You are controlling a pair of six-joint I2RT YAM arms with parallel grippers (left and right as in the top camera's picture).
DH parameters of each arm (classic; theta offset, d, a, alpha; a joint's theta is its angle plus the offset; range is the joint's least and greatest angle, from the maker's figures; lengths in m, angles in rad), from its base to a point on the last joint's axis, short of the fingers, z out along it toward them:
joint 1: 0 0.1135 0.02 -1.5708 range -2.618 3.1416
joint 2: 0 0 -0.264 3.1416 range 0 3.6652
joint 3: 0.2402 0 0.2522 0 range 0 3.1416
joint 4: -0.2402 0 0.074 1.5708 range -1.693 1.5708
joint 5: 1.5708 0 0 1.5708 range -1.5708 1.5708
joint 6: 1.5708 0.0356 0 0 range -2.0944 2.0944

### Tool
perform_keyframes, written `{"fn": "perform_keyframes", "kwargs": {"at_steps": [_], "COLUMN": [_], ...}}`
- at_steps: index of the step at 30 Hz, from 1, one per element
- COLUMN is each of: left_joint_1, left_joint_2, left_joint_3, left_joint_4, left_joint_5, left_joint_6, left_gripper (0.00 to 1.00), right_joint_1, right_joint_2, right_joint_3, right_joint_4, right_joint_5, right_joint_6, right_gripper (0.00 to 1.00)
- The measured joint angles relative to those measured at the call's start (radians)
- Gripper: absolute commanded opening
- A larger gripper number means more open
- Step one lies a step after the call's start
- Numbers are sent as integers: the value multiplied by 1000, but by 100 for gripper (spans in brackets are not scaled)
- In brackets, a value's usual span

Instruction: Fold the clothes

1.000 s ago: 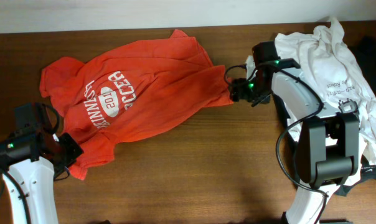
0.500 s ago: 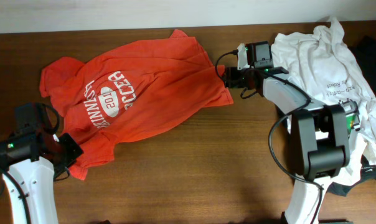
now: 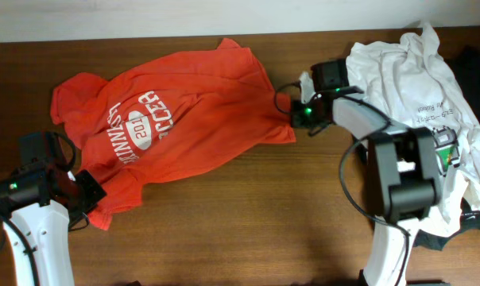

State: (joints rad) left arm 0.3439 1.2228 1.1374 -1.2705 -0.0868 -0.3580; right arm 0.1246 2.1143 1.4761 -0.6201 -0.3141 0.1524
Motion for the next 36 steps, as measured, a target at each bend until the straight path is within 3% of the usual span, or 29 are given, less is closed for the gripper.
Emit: {"fn": "perform_keyframes", "kwargs": {"at_steps": [2,5,6,8,12,14,18,20,36], "left_joint_1": [0,0,0,0,0,0,0,0,0], "left_joint_2": [0,0,0,0,0,0,0,0,0], "left_joint_3": [0,0,0,0,0,0,0,0,0], "left_joint_4": [4,19,23,26,26,26,26,29,38], "left_joint_5": [0,0,0,0,0,0,0,0,0], "left_joint_6": [0,0,0,0,0,0,0,0,0], "left_gripper": [0,0,0,0,0,0,0,0,0], "right_joint_1": [-39,-80,-88,-90,-85,-85,-85,-85,76], "right_joint_2": [-101,-220,-245,-251,-209,-194,-190,-190,-31], "right_joint_3": [30,53,61,71,71,71,72,69,23], "right_joint_4": [-254,-336,-314,-191,-107,-167,-452,-486,211], "right_joint_5": [-6,4,11,18,23,32,108,115,96], "right_joint_6": [1,1,-5,1,-2,0,-2,-9,-87], "right_gripper": [8,27,57,75,64,63,63,63,74]}}
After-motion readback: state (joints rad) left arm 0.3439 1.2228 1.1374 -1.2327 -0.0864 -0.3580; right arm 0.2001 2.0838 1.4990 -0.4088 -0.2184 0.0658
